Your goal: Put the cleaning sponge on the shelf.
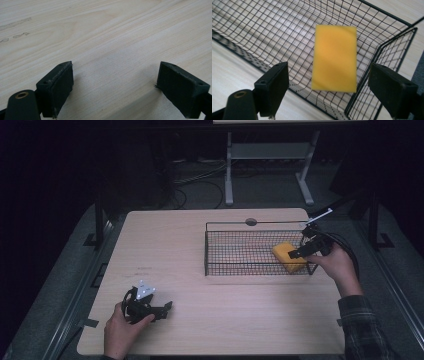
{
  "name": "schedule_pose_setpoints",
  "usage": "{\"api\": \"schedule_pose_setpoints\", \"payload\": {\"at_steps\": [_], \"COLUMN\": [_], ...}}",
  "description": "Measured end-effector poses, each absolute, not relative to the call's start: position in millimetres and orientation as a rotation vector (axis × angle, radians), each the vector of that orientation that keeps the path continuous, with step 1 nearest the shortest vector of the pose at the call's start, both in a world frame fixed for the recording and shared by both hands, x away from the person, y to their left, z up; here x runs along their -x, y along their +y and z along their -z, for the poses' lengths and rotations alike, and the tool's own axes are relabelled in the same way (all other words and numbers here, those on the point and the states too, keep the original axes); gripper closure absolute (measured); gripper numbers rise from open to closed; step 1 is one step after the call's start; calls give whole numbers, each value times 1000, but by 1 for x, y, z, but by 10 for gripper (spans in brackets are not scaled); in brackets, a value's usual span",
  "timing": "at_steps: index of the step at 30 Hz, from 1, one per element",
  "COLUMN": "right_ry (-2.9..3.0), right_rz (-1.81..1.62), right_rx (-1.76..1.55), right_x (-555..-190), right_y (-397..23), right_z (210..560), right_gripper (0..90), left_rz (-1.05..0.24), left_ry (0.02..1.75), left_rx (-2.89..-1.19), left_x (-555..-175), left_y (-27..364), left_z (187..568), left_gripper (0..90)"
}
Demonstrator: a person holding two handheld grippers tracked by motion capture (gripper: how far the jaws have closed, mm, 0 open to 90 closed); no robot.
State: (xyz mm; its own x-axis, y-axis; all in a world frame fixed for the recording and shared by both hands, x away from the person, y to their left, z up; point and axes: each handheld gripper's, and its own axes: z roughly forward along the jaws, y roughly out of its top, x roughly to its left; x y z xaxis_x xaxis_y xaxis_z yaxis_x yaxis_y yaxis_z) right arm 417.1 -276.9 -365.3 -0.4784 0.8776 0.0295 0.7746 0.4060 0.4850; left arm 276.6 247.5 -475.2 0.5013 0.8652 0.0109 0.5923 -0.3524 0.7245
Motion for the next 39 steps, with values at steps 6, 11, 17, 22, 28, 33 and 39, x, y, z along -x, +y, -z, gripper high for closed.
{"api": "schedule_pose_setpoints", "payload": {"at_steps": [6, 11, 17, 22, 28, 33, 39], "right_ry": [2422, 2414, 2407, 2400, 2384, 2380, 2382], "right_rz": [-691, -718, -737, -772, -811, -827, -869], "right_rx": [-1450, -1444, -1429, -1421, -1408, -1414, -1394], "right_x": [-402, -388, -371, -356, -338, -324, -308], "right_y": [-283, -287, -291, -296, -300, -301, -301], "right_z": [364, 364, 366, 368, 374, 384, 398], "right_gripper": [164, 164, 164, 160, 160, 160, 159], "left_rz": [-524, -525, -524, -524, -525, -525, -526], "left_ry": [1190, 1190, 1190, 1190, 1190, 1189, 1189], "left_rx": [-2076, -2076, -2075, -2075, -2076, -2074, -2072], "left_x": [-277, -277, -277, -277, -277, -277, -277], "left_y": [247, 247, 247, 247, 247, 247, 247], "left_z": [475, 475, 475, 475, 475, 475, 476], "left_gripper": [129, 129, 129, 129, 129, 129, 129]}}
